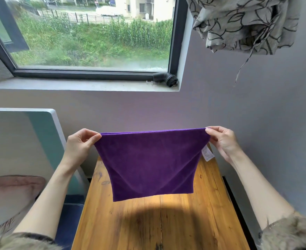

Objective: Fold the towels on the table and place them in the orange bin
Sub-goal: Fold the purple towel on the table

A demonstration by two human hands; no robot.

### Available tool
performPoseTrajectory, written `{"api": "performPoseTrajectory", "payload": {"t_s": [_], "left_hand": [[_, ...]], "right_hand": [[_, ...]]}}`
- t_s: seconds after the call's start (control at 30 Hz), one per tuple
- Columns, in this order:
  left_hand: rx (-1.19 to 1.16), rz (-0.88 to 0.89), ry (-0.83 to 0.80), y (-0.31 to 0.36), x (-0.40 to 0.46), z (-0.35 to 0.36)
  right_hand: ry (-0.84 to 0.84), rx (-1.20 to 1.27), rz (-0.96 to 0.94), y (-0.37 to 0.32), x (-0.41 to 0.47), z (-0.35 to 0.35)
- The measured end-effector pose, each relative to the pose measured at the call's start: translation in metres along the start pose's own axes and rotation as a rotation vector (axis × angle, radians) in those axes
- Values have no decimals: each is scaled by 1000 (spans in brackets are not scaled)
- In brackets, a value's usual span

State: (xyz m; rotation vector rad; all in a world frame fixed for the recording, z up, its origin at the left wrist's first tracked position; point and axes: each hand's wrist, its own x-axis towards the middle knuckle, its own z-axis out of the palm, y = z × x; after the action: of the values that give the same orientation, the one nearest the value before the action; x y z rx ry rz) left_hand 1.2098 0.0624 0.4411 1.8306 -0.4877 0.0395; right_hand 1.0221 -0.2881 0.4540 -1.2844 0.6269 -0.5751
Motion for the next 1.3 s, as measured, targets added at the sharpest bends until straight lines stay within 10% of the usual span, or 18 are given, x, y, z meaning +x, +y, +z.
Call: {"api": "performPoseTrajectory", "payload": {"t_s": [0.5,0.93,1.3], "left_hand": [[10,27,-15,-5,-2,-9],[307,-135,-42,-37,22,29],[-1,-91,92,-16,88,53]], "right_hand": [[-105,-117,-16,-5,9,-3],[-1,-986,-173,11,57,23],[217,-682,-277,-10,102,41]]}}
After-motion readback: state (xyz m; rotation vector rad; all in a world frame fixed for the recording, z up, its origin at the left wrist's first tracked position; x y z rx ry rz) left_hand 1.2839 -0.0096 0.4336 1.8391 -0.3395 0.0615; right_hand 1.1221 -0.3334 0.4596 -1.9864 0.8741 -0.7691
